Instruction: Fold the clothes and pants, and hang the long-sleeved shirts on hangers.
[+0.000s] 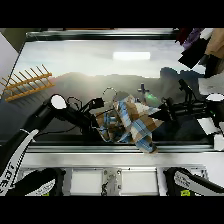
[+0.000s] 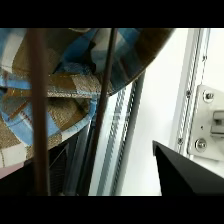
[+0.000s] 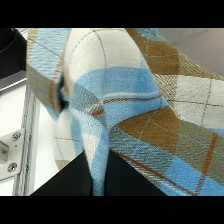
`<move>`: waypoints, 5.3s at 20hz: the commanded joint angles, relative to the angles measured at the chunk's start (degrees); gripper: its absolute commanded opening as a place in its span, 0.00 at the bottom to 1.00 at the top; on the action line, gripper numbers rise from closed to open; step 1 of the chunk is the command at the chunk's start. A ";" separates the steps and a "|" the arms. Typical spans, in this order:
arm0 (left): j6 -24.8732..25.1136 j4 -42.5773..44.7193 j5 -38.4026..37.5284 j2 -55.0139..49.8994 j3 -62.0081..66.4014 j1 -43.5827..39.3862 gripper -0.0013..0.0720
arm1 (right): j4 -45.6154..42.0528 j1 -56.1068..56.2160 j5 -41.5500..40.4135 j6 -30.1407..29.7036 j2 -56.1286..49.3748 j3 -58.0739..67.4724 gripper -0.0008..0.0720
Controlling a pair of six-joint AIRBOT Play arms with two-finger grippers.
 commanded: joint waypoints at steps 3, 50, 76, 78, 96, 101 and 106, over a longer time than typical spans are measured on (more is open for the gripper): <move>-7.52 0.81 1.36 4.28 -0.02 1.42 0.78 | -0.09 -0.04 -1.11 0.00 0.04 0.07 0.03; -60.41 -14.99 14.56 -17.99 3.13 1.66 0.58 | 13.16 4.13 -19.91 9.11 10.97 0.22 0.03; -59.54 -3.82 11.47 -5.16 11.17 24.59 0.03 | -4.68 4.13 -9.99 29.42 23.74 0.26 0.03; -58.10 -3.74 9.73 -3.54 13.49 25.14 0.03 | -4.63 4.17 -8.55 29.44 23.74 0.26 0.03; -57.70 9.42 -0.55 -3.43 50.25 18.49 0.91 | 23.12 10.43 -8.26 29.20 23.71 0.26 0.03; -57.77 9.46 0.81 -3.43 59.21 18.49 0.97 | 27.67 10.43 -10.29 28.33 23.71 0.26 0.03; -57.75 9.57 0.92 -3.41 63.63 18.49 0.76 | 29.24 10.10 -18.32 27.06 24.26 0.31 0.03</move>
